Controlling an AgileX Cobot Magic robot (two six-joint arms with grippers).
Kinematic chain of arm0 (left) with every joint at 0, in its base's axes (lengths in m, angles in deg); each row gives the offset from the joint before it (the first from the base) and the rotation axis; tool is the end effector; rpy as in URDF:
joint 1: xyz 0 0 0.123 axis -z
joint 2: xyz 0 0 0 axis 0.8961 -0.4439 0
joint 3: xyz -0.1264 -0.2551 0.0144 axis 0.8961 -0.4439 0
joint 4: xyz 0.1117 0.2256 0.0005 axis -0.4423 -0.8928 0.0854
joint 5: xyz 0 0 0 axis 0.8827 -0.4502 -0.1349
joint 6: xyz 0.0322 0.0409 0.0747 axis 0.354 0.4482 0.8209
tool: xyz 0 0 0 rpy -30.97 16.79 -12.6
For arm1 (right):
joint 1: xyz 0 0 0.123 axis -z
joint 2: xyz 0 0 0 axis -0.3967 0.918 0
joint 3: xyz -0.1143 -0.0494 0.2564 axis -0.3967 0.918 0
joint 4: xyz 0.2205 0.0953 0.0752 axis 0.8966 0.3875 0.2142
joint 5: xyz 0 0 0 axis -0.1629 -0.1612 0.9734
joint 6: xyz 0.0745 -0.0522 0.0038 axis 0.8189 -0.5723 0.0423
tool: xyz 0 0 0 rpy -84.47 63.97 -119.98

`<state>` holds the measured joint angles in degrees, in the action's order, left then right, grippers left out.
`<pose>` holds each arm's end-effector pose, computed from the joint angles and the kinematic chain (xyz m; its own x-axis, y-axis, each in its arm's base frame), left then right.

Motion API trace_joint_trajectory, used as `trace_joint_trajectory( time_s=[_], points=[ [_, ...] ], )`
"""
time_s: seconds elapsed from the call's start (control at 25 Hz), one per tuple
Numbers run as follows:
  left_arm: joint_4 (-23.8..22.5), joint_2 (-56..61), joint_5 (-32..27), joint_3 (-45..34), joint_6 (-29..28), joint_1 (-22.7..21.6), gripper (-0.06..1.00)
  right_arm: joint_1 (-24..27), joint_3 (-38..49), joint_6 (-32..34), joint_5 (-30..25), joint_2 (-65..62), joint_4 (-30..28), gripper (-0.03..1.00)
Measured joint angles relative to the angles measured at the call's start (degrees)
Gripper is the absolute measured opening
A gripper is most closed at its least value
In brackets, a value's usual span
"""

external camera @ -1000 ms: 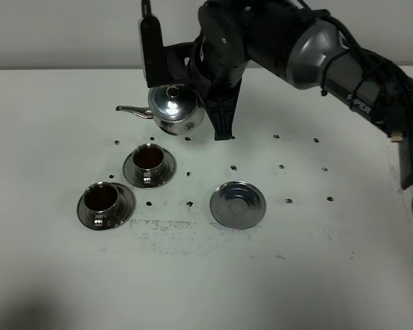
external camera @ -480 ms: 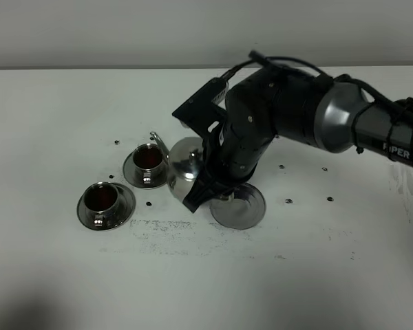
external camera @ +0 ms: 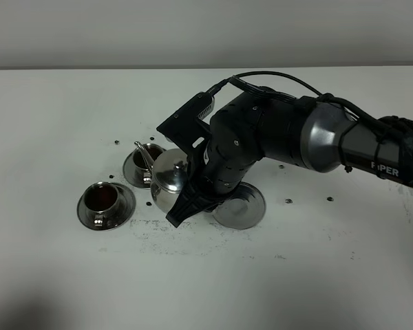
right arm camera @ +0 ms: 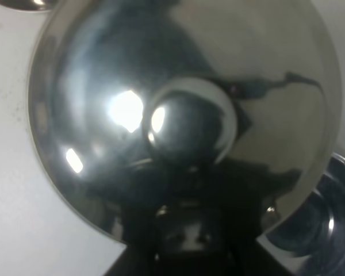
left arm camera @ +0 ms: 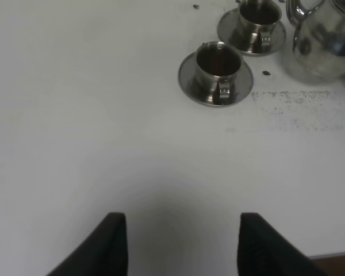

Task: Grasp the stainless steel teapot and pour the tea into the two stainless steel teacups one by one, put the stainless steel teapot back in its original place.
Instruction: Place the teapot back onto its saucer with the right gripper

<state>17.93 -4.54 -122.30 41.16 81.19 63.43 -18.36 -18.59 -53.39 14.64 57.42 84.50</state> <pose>-0.0025 -0.0140 0.2663 -0.4820 0.0503 -0.8747 0.1568 0.9872 -0.0297 0.3093 0.2748 0.1882 -0.6690 -0.6636 -0.3349 -0.6977 0.7160 -0.0250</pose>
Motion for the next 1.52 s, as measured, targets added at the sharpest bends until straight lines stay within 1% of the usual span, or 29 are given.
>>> trace_joint_trajectory(
  time_s=[0.2, 0.44, 0.68, 0.84, 0.96, 1.04, 1.16, 1.24, 1.32, 1.52],
  points=[
    [0.0, 0.0, 0.0, 0.0, 0.0, 0.0, 0.43, -0.49, 1.53, 2.34, 1.31, 0.0, -1.94, 0.18],
    [0.0, 0.0, 0.0, 0.0, 0.0, 0.0, 0.43, -0.64, 3.18, 2.65, 3.43, 1.39, -1.95, 0.18],
    [0.0, 0.0, 0.0, 0.0, 0.0, 0.0, 0.43, -1.44, 3.3, 2.81, 4.21, 2.14, -1.88, 0.18],
    [0.0, 0.0, 0.0, 0.0, 0.0, 0.0, 0.43, -1.51, 3.3, 2.81, 3.26, 0.4, -2.56, 0.18],
    [0.0, 0.0, 0.0, 0.0, 0.0, 0.0, 0.43, -1.03, 3.44, 2.75, 1.41, -3.71, -2.74, 0.18],
    [0.0, 0.0, 0.0, 0.0, 0.0, 0.0, 0.43, 0.49, 4.9, 2.34, 1.03, -6.65, -2.74, 0.18],
    [0.0, 0.0, 0.0, 0.0, 0.0, 0.0, 0.43, 4.62, 9.16, 2.34, 1.07, -9.95, -2.74, 0.18],
    [0.0, 0.0, 0.0, 0.0, 0.0, 0.0, 0.43, 7.73, 11.27, 2.34, 0.82, -10.87, -2.87, 0.18],
    [0.0, 0.0, 0.0, 0.0, 0.0, 0.0, 0.43, 9.73, 12.68, 2.34, 0.47, -10.93, -2.87, 0.18],
    [0.0, 0.0, 0.0, 0.0, 0.0, 0.0, 0.43, 10.49, 14.52, 2.34, 2.2, -10.87, -1.42, 0.18]
  ],
)
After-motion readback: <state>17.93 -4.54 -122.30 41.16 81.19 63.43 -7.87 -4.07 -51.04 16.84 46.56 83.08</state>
